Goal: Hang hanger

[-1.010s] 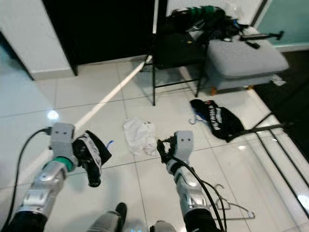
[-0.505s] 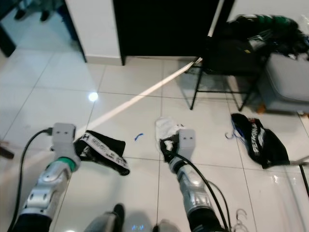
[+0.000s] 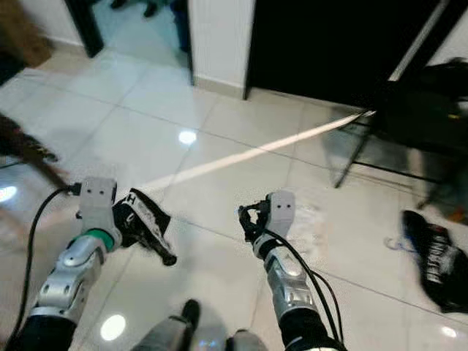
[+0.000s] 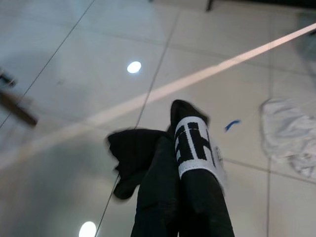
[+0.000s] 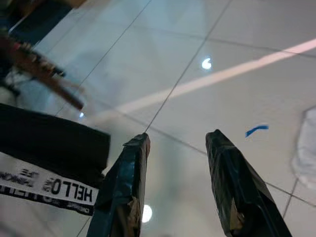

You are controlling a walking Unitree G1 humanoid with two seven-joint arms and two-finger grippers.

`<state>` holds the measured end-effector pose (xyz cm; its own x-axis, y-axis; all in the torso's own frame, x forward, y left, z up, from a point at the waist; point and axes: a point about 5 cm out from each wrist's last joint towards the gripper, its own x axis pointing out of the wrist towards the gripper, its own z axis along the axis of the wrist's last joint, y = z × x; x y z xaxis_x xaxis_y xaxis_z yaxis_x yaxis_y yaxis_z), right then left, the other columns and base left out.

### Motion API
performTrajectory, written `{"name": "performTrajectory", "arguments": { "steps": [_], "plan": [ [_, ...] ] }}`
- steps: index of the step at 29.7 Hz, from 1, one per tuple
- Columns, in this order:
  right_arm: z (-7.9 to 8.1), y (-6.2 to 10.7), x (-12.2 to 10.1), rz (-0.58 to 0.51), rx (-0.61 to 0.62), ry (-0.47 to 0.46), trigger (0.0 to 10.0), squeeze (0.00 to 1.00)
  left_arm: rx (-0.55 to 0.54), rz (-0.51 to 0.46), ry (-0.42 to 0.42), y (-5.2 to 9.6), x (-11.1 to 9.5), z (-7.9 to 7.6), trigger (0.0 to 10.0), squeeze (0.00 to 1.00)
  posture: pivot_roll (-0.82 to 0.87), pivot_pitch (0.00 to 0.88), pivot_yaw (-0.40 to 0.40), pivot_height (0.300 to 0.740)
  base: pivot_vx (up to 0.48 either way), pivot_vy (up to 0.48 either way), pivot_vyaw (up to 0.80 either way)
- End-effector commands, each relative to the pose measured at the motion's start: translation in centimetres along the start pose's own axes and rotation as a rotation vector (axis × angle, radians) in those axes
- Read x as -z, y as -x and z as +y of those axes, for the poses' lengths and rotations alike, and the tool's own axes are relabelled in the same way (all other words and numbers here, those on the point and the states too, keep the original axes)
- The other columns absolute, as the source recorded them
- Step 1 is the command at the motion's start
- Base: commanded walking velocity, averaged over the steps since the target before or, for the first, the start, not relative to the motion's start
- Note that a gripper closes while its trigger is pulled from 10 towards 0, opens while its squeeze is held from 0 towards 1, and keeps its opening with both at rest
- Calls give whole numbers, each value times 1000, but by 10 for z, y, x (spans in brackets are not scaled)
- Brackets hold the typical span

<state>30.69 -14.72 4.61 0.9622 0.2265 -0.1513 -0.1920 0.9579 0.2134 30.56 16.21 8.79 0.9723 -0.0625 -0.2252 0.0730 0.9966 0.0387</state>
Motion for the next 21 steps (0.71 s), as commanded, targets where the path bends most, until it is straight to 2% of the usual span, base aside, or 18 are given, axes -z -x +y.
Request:
{"name": "performTrajectory", "arguments": {
  "steps": [1, 7, 10, 14, 21],
  "plan": [
    [-5, 4, 5, 16, 19, -13, 10000, 0, 9, 19, -3, 1, 3, 0, 10000, 0, 101, 129, 46, 740, 0, 0, 800],
    [-10, 6, -1, -13, 34, -19, 10000, 0, -8, 5, -17, -4, 0, 0, 10000, 0, 80, 124, 64, 740, 0, 0, 800],
    [-12, 6, -2, -15, 36, -17, 10000, 0, -6, 7, 3, -4, -1, -2, 10000, 0, 78, 125, 65, 740, 0, 0, 800],
    [-15, 7, -3, -24, 58, -22, 10000, 0, 7, 4, -13, -2, -1, -5, 10000, 0, 73, 124, 66, 740, 0, 0, 800],
    [-13, 5, -5, -38, 72, -38, 10000, 0, -8, -19, -13, -3, -4, -2, 10000, 0, 81, 115, 65, 740, 0, 0, 800]
  ]
}}
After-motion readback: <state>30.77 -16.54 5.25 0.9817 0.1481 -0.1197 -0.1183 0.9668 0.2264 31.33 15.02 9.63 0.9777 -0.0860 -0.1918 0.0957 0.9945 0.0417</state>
